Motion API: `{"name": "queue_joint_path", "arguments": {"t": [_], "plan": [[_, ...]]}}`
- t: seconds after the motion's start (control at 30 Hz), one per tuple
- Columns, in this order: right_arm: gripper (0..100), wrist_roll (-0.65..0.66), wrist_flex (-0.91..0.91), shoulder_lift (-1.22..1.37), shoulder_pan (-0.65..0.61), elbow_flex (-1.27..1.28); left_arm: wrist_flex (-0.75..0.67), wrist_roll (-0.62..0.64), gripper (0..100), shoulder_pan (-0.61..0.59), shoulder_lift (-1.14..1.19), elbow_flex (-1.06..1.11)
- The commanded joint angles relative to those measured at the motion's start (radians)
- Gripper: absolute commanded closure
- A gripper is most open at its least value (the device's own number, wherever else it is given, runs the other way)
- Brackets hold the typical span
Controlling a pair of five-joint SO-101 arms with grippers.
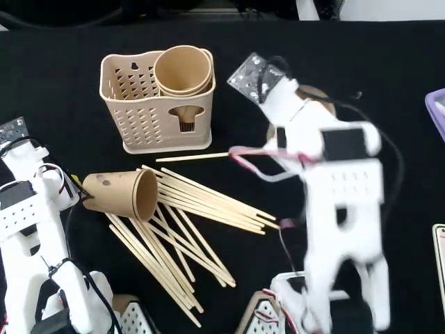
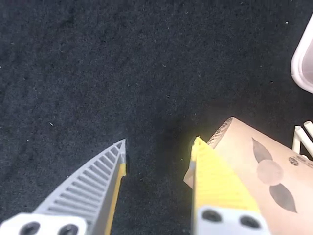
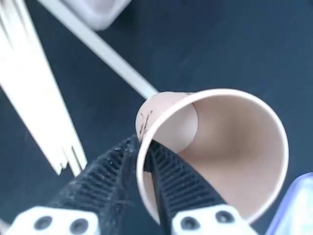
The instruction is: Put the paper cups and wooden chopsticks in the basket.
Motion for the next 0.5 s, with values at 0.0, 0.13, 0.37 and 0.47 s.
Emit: {"name": "queue_joint_path", "arguments": {"t": [0.0, 0.13, 0.37, 0.47], "plan": [[98.8, -0.04, 0.0, -0.12, -0.126, -0.162, -0.018, 0.002, 78, -0.004, -0.009, -0.013], [98.8, -0.057, -0.086, -0.124, -0.285, -0.294, -0.018, 0.002, 78, -0.005, -0.009, -0.013], [98.8, -0.196, -0.402, 0.022, -0.416, -0.315, -0.018, 0.002, 78, -0.008, -0.009, -0.013], [98.8, -0.195, -0.443, 0.125, -0.416, -0.34, -0.018, 0.002, 78, -0.008, -0.009, -0.013]]}}
